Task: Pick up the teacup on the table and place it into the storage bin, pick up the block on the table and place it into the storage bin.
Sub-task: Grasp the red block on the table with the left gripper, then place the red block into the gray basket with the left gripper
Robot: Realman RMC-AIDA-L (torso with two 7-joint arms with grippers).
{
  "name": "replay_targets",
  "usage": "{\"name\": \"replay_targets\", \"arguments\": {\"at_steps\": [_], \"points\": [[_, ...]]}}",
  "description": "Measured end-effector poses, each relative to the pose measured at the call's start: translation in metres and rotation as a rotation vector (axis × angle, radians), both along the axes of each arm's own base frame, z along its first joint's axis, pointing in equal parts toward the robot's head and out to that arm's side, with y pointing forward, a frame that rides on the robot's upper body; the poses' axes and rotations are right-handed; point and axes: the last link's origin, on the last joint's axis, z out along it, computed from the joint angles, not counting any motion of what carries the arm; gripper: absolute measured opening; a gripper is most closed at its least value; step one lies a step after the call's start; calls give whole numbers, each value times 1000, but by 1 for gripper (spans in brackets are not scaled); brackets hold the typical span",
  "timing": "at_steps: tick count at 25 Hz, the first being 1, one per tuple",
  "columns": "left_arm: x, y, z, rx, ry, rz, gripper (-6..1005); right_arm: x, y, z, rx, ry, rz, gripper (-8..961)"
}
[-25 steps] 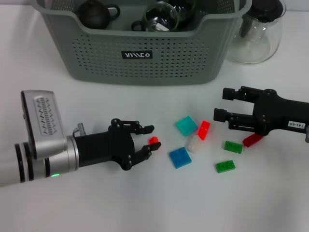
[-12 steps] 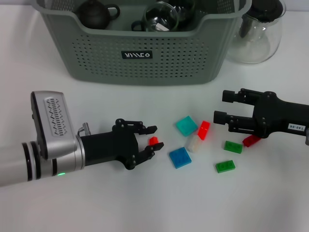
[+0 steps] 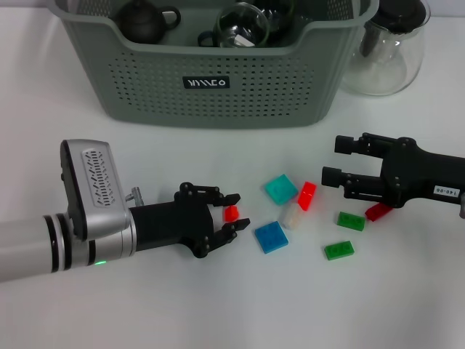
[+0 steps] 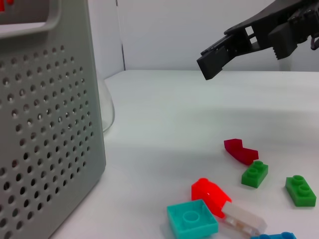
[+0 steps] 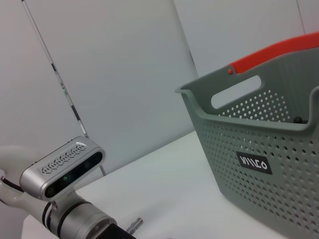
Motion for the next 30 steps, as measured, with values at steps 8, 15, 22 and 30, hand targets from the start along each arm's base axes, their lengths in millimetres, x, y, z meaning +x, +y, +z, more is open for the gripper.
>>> {"name": "replay_targets", "arguments": {"at_steps": [8, 15, 22, 30], "points": [[-4, -1, 0, 5, 11, 12, 361, 0, 0, 0, 2, -1, 1, 794], [-4, 0, 0, 10, 9, 23, 331, 0, 0, 0, 0, 0, -2, 794], [-2, 0, 12, -17, -54, 61, 190, 1, -1, 0, -2, 1, -5, 794], [23, 2, 104, -130, -321, 89, 191, 2, -2, 1, -3, 2, -8, 794]]}}
